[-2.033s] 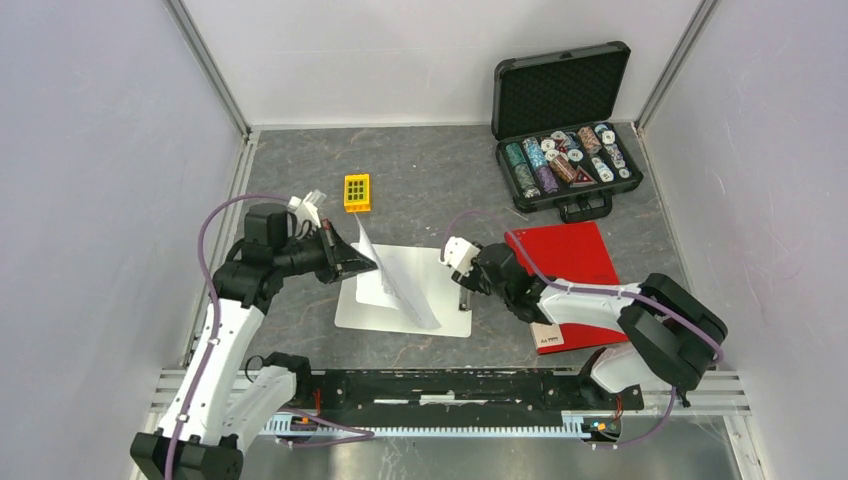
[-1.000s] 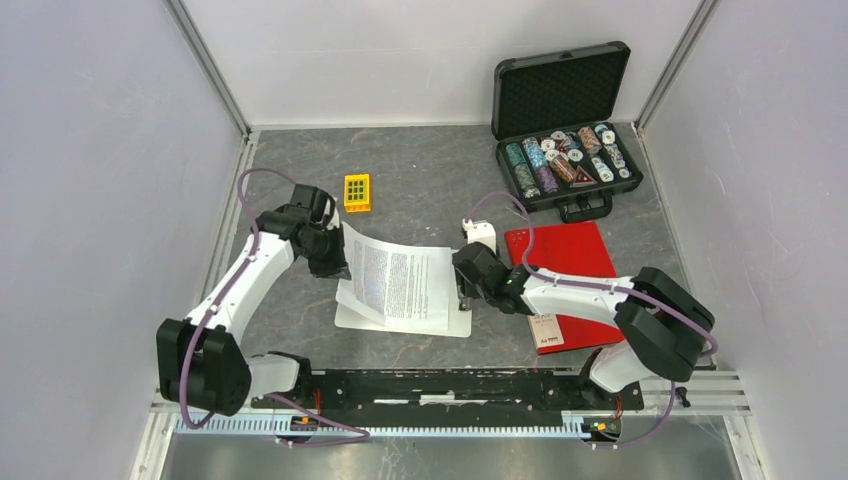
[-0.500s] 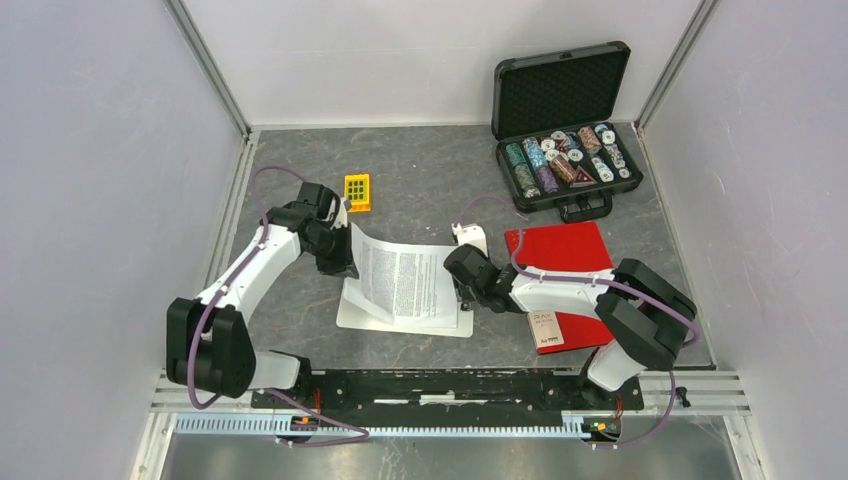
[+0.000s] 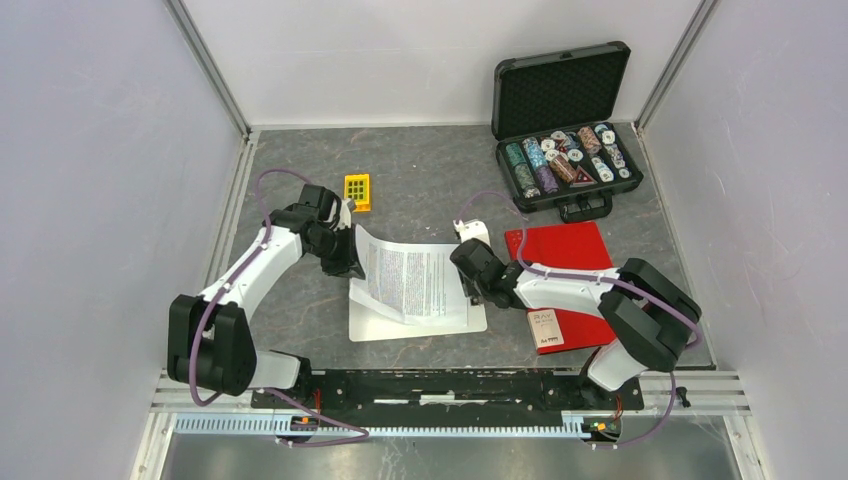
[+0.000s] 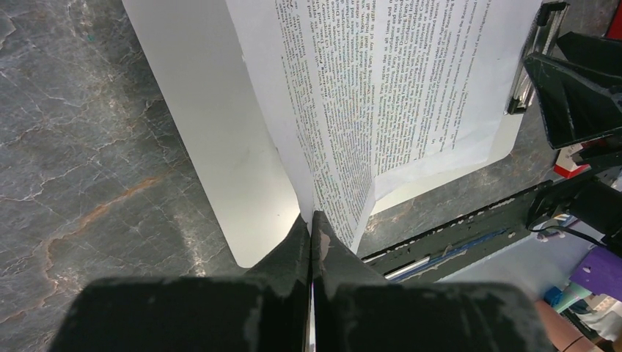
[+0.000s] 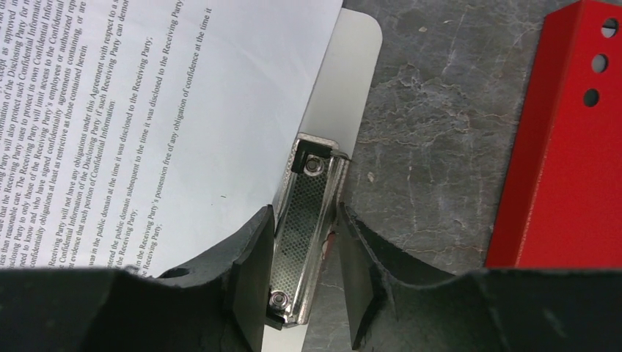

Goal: Put the files into the folder

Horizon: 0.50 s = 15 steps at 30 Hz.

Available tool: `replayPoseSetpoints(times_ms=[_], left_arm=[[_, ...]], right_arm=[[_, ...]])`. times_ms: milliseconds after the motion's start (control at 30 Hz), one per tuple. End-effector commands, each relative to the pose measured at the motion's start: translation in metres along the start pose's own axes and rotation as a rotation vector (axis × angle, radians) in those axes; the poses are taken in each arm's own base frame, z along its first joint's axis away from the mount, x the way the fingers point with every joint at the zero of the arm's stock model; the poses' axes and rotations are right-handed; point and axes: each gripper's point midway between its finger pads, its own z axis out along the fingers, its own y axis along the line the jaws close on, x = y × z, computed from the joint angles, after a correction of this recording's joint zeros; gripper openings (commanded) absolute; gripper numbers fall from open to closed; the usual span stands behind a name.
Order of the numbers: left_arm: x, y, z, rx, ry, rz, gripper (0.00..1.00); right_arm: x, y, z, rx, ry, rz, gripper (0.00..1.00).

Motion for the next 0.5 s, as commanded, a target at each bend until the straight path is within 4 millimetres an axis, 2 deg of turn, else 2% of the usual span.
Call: replayPoseSetpoints(times_ms=[0, 133, 300, 467], left_arm=[[-0.005, -0.002, 0.000, 0.014, -0.019, 0.033, 0.03], [-0.005, -0.005, 0.000, 0.026, -0.034, 0.005, 0.04], [-0.002, -0.011, 0.001, 0.062, -0.044, -0.036, 0.05], [0.003, -0.008, 0.008, 0.053, -0.032, -0.062, 0.04]], right_arm=[[-0.018, -0.002, -0.010, -0.008, -0.042, 0.037, 0.47], [-0.021, 0.002, -0.014, -0.026, -0.039, 0.056, 0.54], [-0.013, 0.006, -0.011, -0.038, -0.003, 0.052, 0.54], [-0.003, 0.008, -0.006, -0.042, 0.029, 0.061, 0.52]])
